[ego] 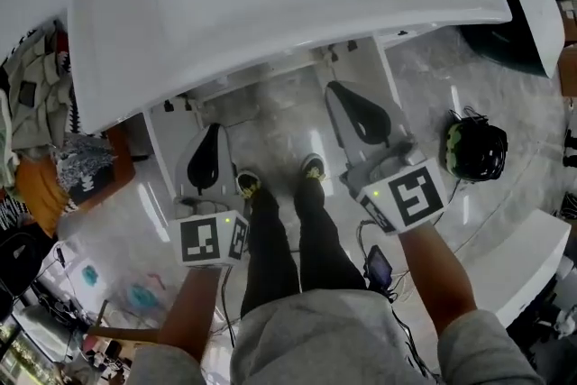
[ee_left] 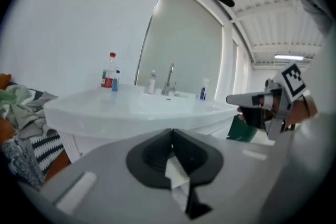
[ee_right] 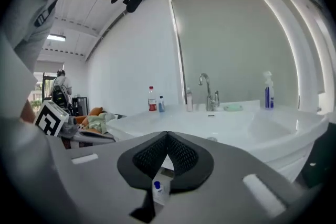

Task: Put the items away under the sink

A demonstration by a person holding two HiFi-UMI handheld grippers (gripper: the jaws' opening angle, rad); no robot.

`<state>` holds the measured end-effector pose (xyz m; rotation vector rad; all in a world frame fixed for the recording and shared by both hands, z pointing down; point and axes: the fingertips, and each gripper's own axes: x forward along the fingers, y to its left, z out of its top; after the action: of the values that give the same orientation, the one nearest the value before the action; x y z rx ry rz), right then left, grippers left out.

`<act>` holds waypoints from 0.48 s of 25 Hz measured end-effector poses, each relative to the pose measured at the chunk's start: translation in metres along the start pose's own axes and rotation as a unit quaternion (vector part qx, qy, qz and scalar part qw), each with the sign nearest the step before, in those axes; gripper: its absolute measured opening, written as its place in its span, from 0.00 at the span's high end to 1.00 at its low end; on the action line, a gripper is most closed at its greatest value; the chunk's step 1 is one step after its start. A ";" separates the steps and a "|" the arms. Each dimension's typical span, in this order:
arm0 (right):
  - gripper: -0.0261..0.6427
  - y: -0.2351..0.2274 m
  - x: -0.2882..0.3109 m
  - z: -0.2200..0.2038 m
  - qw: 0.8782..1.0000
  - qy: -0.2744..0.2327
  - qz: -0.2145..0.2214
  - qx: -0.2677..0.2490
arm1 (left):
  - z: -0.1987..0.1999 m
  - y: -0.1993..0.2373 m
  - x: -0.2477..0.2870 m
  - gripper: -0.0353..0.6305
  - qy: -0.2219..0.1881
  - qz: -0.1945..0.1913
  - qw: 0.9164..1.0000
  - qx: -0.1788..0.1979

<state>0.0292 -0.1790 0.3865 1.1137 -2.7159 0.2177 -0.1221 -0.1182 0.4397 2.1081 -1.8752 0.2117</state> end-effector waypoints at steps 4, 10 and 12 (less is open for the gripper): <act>0.96 -0.001 -0.029 0.053 1.000 0.006 -0.012 -0.025 | 0.063 0.003 -0.024 0.93 -0.021 -0.008 1.000 0.011; 0.96 -0.013 -0.081 0.134 0.999 -0.025 -0.038 -0.006 | 0.137 0.005 -0.061 0.93 -0.050 -0.008 0.999 0.007; 0.96 -0.014 -0.104 0.159 0.998 -0.037 -0.047 -0.007 | 0.157 0.001 -0.077 0.93 -0.056 -0.009 0.998 0.010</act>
<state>0.0918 -0.1521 0.2081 1.2662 -2.7152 0.1450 -0.1483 -0.0970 0.2685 2.1921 -1.9231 0.1112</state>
